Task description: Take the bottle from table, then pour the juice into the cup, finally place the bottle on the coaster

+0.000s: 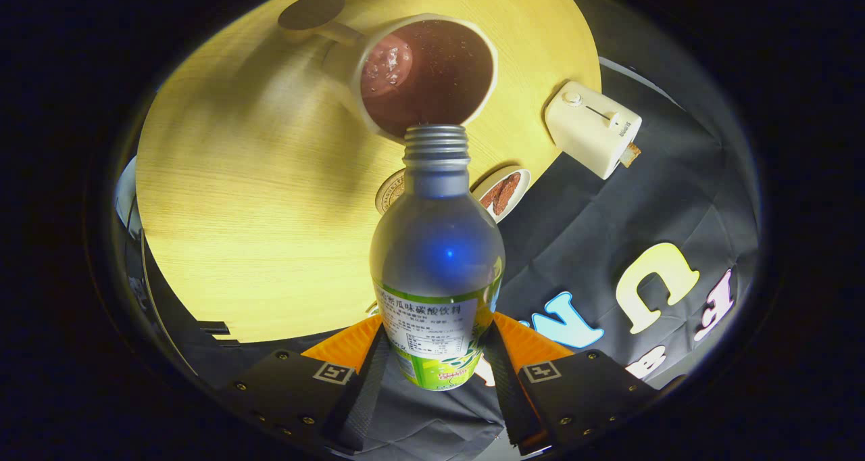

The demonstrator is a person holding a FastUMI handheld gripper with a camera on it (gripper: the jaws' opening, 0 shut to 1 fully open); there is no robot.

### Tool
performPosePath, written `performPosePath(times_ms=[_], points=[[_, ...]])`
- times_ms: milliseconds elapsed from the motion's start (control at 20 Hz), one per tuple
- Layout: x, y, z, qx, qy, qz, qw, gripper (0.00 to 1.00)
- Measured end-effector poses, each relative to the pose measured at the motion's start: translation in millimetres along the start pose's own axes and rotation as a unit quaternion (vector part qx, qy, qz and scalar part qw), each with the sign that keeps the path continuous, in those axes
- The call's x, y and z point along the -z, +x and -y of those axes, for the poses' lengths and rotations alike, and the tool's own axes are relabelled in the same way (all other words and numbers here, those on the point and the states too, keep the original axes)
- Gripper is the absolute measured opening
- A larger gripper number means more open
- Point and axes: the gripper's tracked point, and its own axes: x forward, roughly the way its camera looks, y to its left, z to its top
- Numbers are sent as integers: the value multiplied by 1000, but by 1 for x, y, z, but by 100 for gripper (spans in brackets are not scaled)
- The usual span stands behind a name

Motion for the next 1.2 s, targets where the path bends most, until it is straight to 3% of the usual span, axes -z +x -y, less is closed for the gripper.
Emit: performPosePath(times_ms=[900, 1200], points=[[2, -2, -5, 2, 12, 6, 1000, 75], [-7, 4, -17, -13, 46, 30, 998, 75]])
